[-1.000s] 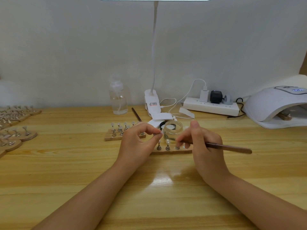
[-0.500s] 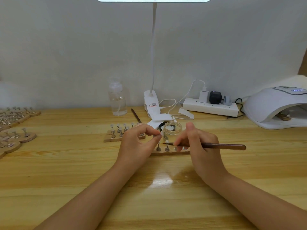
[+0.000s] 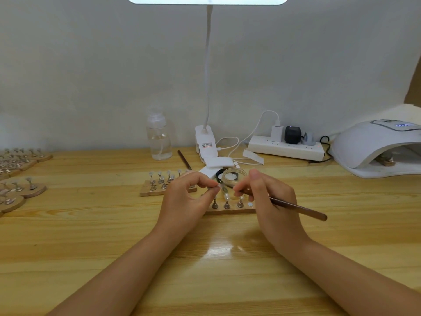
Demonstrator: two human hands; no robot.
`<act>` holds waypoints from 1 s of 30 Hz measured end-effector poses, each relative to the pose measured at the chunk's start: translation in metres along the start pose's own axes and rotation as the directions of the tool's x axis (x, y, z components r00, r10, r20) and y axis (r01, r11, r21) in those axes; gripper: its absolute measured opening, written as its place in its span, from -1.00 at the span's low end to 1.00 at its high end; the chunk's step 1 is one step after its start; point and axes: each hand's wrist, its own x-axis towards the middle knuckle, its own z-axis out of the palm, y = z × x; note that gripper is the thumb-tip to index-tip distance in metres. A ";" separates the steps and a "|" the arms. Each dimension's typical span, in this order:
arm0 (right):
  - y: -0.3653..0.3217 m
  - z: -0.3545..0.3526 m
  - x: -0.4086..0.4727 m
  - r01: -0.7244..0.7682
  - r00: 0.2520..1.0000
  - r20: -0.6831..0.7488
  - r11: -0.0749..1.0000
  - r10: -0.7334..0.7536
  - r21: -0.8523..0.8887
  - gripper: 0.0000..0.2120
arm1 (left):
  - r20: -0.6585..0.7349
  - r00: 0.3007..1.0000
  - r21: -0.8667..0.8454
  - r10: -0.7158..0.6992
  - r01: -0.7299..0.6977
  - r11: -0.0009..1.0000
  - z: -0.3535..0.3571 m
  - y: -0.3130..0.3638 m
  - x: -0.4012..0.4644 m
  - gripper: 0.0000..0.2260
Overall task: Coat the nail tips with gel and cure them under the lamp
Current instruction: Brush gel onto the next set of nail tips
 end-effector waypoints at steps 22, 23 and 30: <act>-0.005 -0.004 0.002 0.018 0.999 -0.050 0.999 -0.016 0.048 -0.86 | -0.014 1.000 -0.026 -0.007 0.007 1.000 -0.001 0.000 0.000 -0.77; -0.006 -0.003 0.002 0.007 0.999 -0.039 0.999 -0.006 0.033 -0.91 | -0.023 1.000 -0.033 -0.002 0.001 0.999 0.000 0.000 0.000 -0.77; -0.008 -0.003 0.001 0.142 0.988 0.085 0.984 -0.133 -0.107 -0.84 | -0.031 1.000 -0.081 0.007 -0.009 0.997 -0.001 -0.002 0.001 -0.82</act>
